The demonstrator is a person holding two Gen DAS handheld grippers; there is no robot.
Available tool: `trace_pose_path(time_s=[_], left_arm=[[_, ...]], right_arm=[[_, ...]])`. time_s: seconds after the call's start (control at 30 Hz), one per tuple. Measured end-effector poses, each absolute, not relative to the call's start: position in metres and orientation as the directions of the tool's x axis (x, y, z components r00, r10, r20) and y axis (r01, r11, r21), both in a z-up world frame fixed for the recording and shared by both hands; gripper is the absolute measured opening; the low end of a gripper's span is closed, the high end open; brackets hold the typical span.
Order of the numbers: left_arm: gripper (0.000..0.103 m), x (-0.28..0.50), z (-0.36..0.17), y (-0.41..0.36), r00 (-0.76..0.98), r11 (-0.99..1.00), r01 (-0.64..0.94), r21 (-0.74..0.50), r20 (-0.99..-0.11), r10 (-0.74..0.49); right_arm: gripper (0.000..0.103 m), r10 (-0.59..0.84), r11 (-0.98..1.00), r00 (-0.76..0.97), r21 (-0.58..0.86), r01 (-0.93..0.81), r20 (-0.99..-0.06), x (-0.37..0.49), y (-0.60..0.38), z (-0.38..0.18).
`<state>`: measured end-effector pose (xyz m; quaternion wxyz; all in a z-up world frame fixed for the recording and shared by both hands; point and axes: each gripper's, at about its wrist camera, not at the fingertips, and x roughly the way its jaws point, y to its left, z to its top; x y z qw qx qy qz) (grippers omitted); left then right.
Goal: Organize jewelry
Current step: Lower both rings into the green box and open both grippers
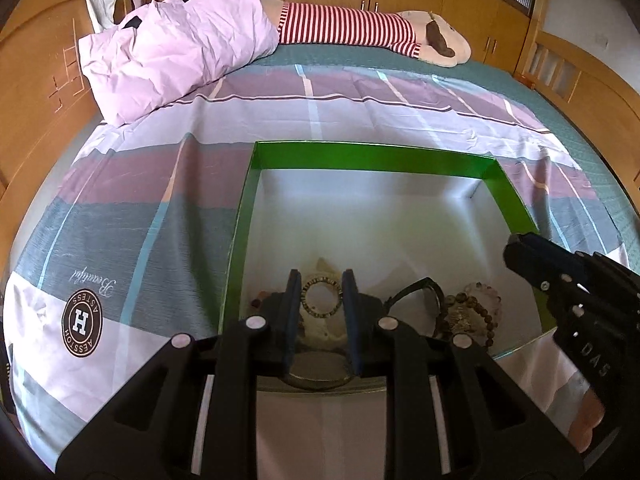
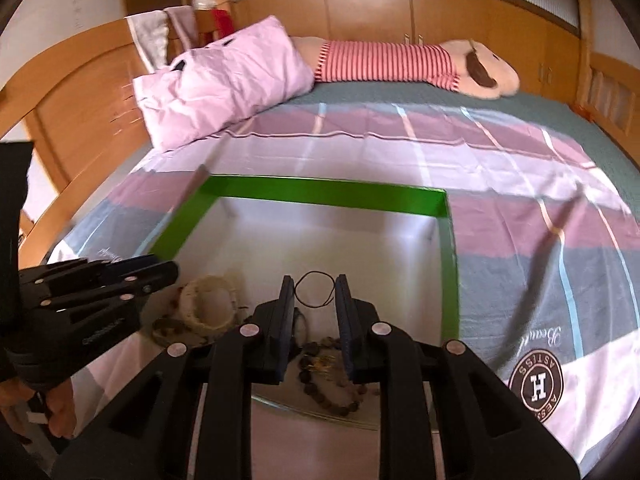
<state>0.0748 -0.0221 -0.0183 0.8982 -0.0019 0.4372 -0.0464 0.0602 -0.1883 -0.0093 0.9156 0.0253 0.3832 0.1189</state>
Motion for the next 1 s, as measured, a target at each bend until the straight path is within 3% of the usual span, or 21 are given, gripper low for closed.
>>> trace_pose_path(time_s=[0.53, 0.63, 0.7, 0.87, 1.0], left_arm=[[0.024, 0.075, -0.036, -0.037, 0.586, 0.993, 0.115, -0.022, -0.806, -0.086], [0.039, 0.073, -0.034, -0.039, 0.592, 0.992, 0.121, -0.019, -0.801, -0.088], [0.044, 0.071, -0.032, -0.04, 0.598, 0.992, 0.123, -0.012, -0.797, -0.083], [0.076, 0.067, -0.025, -0.04, 0.623, 0.993, 0.117, -0.014, -0.778, -0.085], [0.086, 0.063, -0.018, -0.04, 0.642, 0.992, 0.121, -0.023, -0.761, -0.096]], right_arm=[[0.023, 0.169, 0.984, 0.613, 0.098, -0.148, -0.772, 0.066, -0.192, -0.033], [0.038, 0.164, 0.985, 0.624, 0.088, -0.151, -0.764, 0.062, -0.19, -0.031], [0.043, 0.165, 0.985, 0.63, 0.092, -0.148, -0.759, 0.062, -0.19, -0.03], [0.081, 0.139, 0.99, 0.69, 0.112, -0.085, -0.71, 0.056, -0.204, -0.019], [0.096, 0.116, 0.992, 0.711, 0.123, -0.041, -0.694, 0.052, -0.214, -0.012]])
